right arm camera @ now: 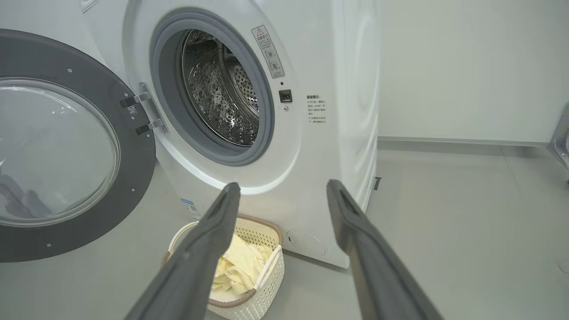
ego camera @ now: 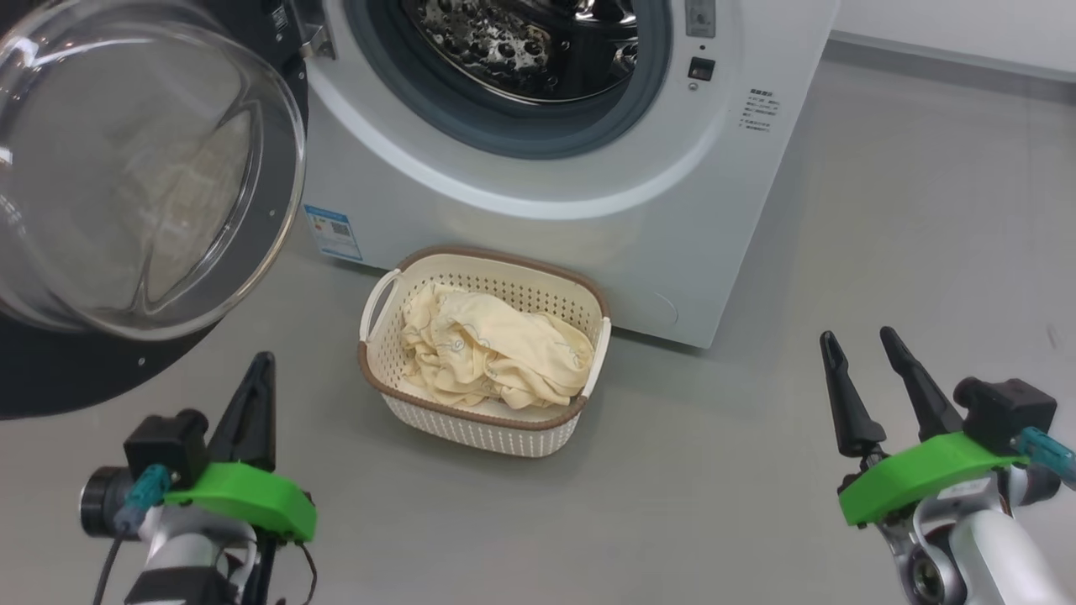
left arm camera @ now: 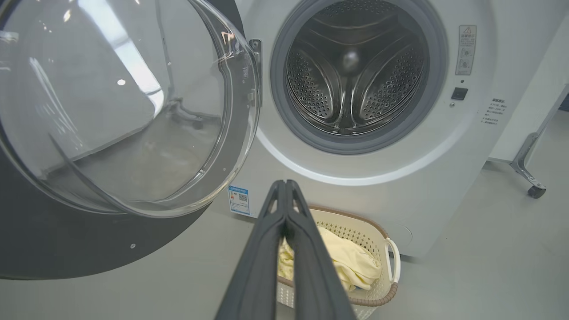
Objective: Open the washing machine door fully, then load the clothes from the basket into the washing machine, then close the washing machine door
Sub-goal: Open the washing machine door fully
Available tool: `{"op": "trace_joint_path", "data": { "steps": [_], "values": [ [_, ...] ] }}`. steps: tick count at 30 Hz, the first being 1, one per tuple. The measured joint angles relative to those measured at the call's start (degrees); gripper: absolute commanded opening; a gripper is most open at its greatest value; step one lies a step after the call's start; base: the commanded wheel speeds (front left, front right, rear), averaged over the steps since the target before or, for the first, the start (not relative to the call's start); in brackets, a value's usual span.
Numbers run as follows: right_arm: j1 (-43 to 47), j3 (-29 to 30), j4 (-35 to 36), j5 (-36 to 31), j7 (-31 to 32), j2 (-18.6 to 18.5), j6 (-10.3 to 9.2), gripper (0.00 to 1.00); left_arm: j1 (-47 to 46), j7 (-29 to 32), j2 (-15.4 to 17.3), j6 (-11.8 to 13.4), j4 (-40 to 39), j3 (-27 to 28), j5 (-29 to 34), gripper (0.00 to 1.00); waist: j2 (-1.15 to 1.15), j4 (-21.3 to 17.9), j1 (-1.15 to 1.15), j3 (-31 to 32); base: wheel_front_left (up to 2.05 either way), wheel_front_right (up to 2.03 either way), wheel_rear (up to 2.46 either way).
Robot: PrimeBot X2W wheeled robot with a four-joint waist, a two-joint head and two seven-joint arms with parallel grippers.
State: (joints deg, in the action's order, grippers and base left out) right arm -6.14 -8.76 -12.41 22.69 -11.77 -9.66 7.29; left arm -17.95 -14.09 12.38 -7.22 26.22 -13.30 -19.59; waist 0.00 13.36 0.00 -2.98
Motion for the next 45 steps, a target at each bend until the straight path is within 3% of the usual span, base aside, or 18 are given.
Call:
{"op": "trace_joint_path", "data": {
  "steps": [8,16,20,22,23,45],
  "values": [
    [2.37,0.53,0.03,0.01,-0.85,0.87,0.0,1.0,6.33,0.0,-1.68,1.34,-4.69,-1.58,-0.05,0.0,0.0,-4.04,0.0,2.35,0.0,0.0,0.0],
    [2.67,0.4,0.74,-0.01,-0.9,1.24,0.0,1.0,11.79,-0.02,-2.27,4.26,-9.62,-1.43,-0.05,0.0,0.0,-8.2,0.0,3.47,0.0,0.0,0.0],
    [4.07,0.58,0.77,-0.03,-0.9,1.3,0.0,1.0,13.9,-0.09,-2.5,3.7,-12.55,-1.45,-0.1,0.02,0.0,-9.55,0.0,3.6,0.0,0.0,0.0],
    [4.58,0.91,0.77,-0.1,-0.91,1.49,0.0,1.0,14.62,-0.1,-2.82,3.7,-13.97,-1.1,-0.14,0.58,0.0,-9.96,0.0,3.55,0.0,0.0,0.0],
    [4.58,0.91,0.77,-0.1,-0.91,1.49,0.0,1.0,14.62,-0.1,-2.82,3.7,-13.97,-1.1,-0.14,1.0,0.0,-9.96,0.0,3.55,0.0,0.0,0.0],
    [4.58,1.38,0.29,-0.58,-1.43,2.07,0.0,1.0,16.19,-0.1,-5.19,1.16,-15.89,2.11,0.77,1.0,0.0,-9.98,0.0,3.13,0.0,0.0,0.0]
  ]
}}
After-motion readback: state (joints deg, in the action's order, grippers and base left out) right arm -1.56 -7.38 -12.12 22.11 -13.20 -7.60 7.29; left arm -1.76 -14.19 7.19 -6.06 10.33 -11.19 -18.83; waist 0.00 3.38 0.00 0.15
